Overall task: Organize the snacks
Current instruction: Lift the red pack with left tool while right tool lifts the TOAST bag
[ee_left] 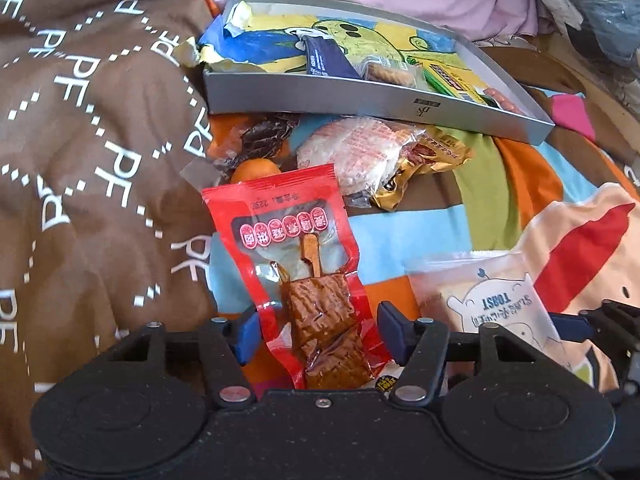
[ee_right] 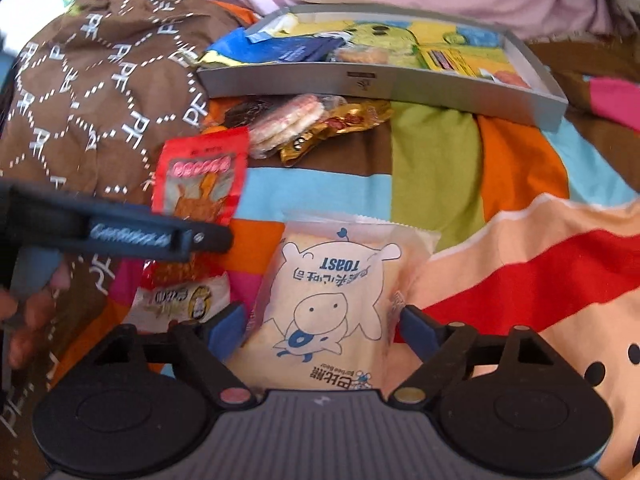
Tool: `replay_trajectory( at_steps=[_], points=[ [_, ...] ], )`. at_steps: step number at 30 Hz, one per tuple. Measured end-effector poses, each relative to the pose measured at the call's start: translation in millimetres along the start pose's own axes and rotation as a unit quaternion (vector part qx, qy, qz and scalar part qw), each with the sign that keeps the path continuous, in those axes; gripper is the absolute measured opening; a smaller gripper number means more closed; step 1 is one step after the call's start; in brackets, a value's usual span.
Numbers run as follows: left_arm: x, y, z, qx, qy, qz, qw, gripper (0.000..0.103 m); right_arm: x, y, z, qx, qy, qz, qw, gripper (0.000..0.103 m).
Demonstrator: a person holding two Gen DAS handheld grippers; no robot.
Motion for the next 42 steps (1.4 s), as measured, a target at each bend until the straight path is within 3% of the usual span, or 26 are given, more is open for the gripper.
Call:
replay_trajectory(
  at_steps=[4,6,8,10,15,21,26,36,42],
  points=[
    [0.7,-3.5,-7.8,0.000,-0.020,-0.004,0.9998,0.079,-0.7,-8.1,4.7,0.024,0.019,-0.002,1.000,0.097],
    [0.3,-6.3,-14.1,0.002,-0.037,-0.010,0.9993,0.088,0.2,-15.3,2.2,0.026,0.002,-0.002,1.000,0.097],
    [1.3,-9.1,-18.5,-0.004,-0.057,-0.019,0.9982,0.089,2.9,-21.5,-0.3,0.020,-0.022,-0.001,1.000,0.096],
    [1.6,-10.4,-18.8,-0.008,-0.064,-0.022,0.9977,0.088,5.6,-21.6,5.9,0.022,-0.009,-0.009,1.000,0.089],
    [-0.7,-7.6,-11.8,-0.015,-0.049,-0.020,0.9985,0.073,9.7,-13.7,9.8,0.024,-0.004,-0.021,0.999,0.078],
    [1.7,-3.7,-16.2,-0.033,-0.069,-0.032,0.9966,0.065,13.5,2.7,20.1,0.031,0.009,-0.011,0.999,0.071],
    [9.3,7.0,-23.0,-0.033,-0.082,-0.024,0.9958,0.056,21.3,18.5,31.9,0.039,0.036,-0.014,0.998,0.069],
    [29.7,26.6,-27.0,0.004,-0.053,0.020,0.9984,0.047,40.8,51.8,26.4,0.029,0.026,-0.017,0.999,0.068],
    [37.6,40.9,-36.2,-0.010,-0.065,0.004,0.9978,0.047,44.6,73.9,25.8,0.040,0.028,-0.030,0.998,0.067]
  ],
)
Point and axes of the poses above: each gripper's, at about its wrist camera, not at the fingertips, and y roughly against the way its jaws point, z to its left, x to its underside, the point moved 1 cm from there along -y, roughly the way its jaws point, and after that the axes turned 14 degrees about -x, right-handed, at the moved point
